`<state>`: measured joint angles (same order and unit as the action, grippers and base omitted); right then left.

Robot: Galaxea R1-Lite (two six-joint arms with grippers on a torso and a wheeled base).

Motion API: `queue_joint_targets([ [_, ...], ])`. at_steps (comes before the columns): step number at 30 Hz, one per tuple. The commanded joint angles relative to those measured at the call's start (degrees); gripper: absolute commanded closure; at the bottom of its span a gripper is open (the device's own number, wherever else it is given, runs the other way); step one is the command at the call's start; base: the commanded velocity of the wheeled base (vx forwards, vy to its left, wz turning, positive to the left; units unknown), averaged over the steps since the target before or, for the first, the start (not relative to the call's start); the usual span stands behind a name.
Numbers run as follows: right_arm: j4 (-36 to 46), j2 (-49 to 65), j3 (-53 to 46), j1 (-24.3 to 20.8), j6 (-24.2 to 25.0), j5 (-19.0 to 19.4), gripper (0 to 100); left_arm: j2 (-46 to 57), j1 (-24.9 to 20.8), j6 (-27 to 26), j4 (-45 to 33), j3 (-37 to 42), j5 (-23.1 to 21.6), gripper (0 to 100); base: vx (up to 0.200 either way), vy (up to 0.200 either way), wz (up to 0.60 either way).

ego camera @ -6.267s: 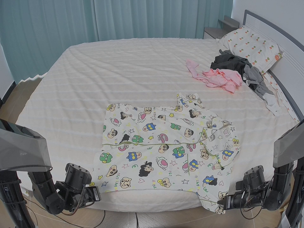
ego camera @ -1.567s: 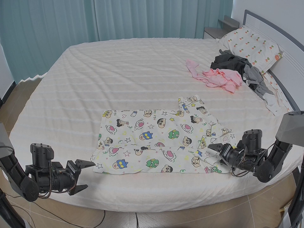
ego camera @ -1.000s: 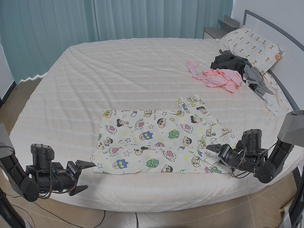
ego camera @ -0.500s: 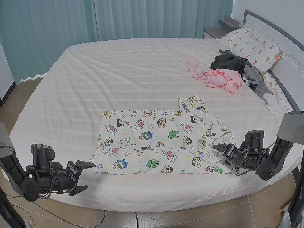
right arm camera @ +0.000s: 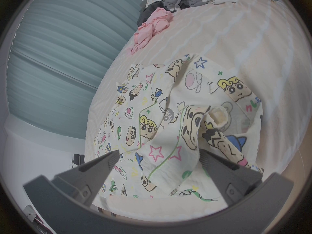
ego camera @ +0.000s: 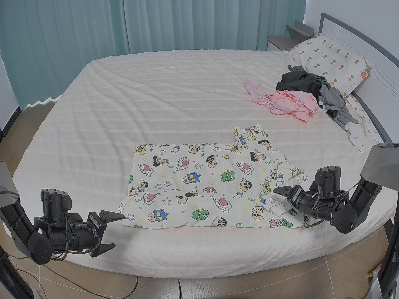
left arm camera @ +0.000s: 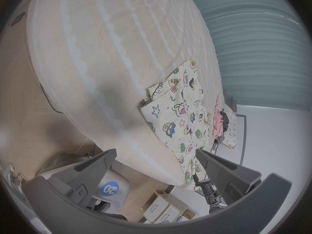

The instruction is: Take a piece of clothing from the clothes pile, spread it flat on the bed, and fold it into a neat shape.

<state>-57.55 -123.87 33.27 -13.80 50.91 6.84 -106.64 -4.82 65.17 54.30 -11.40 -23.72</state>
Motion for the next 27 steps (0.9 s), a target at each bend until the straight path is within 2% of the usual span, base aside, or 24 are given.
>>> queue_joint_targets([
  [1, 0.69, -0.23, 0.31, 0.44, -0.02, -0.07, 100, -0.14, 0.07, 0.04, 0.02, -0.03, 0.08, 0, 0.0, 0.0, 0.0],
  [9, 1.83, 0.29, -1.01, 0.18, -0.2, -1.13, 100, -0.06, -0.02, 0.04, 0.02, 0.06, 0.08, 0, 0.0, 0.0, 0.0],
  [11, 1.57, 1.7, -0.84, -0.26, -0.28, -2.27, 100, -0.06, 0.07, 0.04, 0.02, 0.06, 0.17, 0, 0.0, 0.0, 0.0],
  [16, 2.97, 7.33, 0.39, -1.84, -0.37, -2.36, 100, 0.03, -0.02, 0.04, 0.02, 0.32, 0.17, 0, 0.0, 0.0, 0.0],
  [21, 14.49, 12.86, 6.81, -2.72, -0.46, -2.36, 100, -0.06, -0.02, 0.04, 0.02, 0.32, 0.08, 0, 0.0, 0.0, 0.0],
  [27, 22.31, 14.53, 11.82, -2.72, -0.46, -2.62, 100, -0.06, -0.02, 0.04, 0.02, 0.32, 0.17, 0, 0.0, 0.0, 0.0],
])
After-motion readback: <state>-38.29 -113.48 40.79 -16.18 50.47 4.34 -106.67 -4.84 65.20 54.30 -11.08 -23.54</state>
